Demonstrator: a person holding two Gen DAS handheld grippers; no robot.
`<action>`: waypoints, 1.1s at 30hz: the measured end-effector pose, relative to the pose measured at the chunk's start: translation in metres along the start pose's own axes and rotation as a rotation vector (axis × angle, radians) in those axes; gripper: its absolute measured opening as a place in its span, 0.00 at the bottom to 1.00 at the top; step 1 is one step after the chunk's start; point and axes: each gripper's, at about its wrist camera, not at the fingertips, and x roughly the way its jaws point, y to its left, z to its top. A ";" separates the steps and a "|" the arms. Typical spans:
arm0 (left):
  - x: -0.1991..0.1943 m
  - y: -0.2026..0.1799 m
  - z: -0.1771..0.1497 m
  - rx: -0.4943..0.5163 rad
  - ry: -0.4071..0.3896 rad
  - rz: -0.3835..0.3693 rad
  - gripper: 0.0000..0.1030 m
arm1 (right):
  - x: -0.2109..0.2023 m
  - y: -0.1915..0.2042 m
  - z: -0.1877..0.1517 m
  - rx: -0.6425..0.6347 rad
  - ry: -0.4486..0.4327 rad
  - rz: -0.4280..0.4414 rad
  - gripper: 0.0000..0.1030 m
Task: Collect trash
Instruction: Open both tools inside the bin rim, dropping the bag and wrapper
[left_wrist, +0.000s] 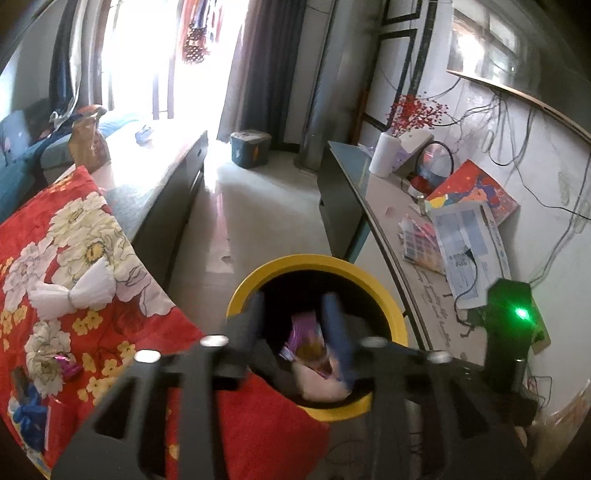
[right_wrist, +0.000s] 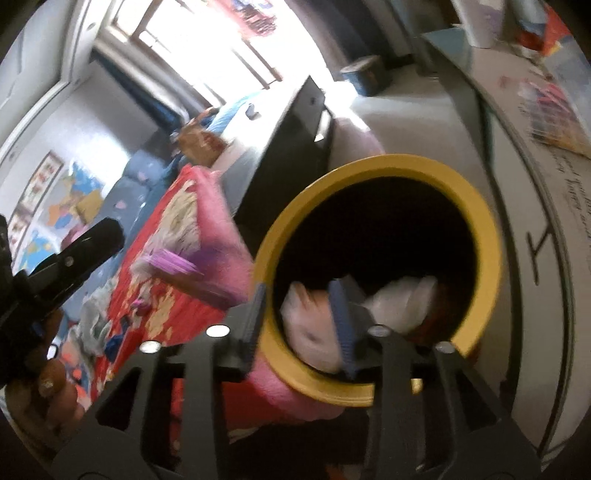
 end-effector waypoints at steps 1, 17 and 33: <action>0.001 0.001 0.000 -0.007 0.000 -0.001 0.51 | -0.003 -0.002 0.000 0.003 -0.015 -0.017 0.38; -0.046 0.027 -0.026 -0.064 -0.080 0.080 0.91 | -0.031 0.042 -0.004 -0.198 -0.176 -0.108 0.71; -0.090 0.052 -0.048 -0.112 -0.145 0.152 0.93 | -0.046 0.076 -0.013 -0.310 -0.245 -0.105 0.79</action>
